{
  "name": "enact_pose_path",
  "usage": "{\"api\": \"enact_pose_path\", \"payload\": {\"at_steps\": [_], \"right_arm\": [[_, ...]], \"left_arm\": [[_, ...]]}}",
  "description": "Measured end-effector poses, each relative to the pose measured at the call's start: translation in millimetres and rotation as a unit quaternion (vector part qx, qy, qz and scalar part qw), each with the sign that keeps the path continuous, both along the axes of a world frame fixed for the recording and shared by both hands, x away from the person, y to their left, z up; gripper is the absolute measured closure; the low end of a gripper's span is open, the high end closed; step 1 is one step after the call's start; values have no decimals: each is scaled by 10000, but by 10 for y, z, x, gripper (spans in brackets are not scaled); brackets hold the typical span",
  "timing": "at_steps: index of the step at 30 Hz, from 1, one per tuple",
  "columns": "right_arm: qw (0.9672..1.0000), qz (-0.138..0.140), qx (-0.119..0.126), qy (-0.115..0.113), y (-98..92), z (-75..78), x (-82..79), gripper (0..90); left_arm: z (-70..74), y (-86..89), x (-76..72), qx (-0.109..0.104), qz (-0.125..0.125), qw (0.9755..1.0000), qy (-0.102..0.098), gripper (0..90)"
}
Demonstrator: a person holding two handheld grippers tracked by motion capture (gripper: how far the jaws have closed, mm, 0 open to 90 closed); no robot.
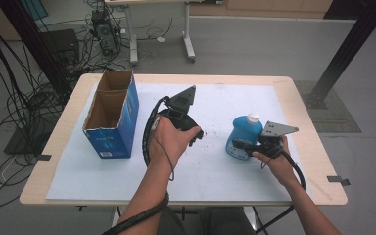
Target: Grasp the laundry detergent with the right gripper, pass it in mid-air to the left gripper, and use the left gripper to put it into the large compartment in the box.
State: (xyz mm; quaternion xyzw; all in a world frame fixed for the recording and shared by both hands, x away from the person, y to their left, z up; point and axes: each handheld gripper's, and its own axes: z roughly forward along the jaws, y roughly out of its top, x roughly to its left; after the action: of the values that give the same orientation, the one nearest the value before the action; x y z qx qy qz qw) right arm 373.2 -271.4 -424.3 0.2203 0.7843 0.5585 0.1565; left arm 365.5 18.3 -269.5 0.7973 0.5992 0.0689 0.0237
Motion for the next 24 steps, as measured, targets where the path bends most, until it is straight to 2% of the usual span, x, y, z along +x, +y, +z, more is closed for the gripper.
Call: {"api": "enact_pose_path", "payload": {"at_steps": [24], "right_arm": [[10000,-5,-1,8,1,2,2,439]], "left_arm": [[0,-6,-1,11,-43,10000,8,72]]}}
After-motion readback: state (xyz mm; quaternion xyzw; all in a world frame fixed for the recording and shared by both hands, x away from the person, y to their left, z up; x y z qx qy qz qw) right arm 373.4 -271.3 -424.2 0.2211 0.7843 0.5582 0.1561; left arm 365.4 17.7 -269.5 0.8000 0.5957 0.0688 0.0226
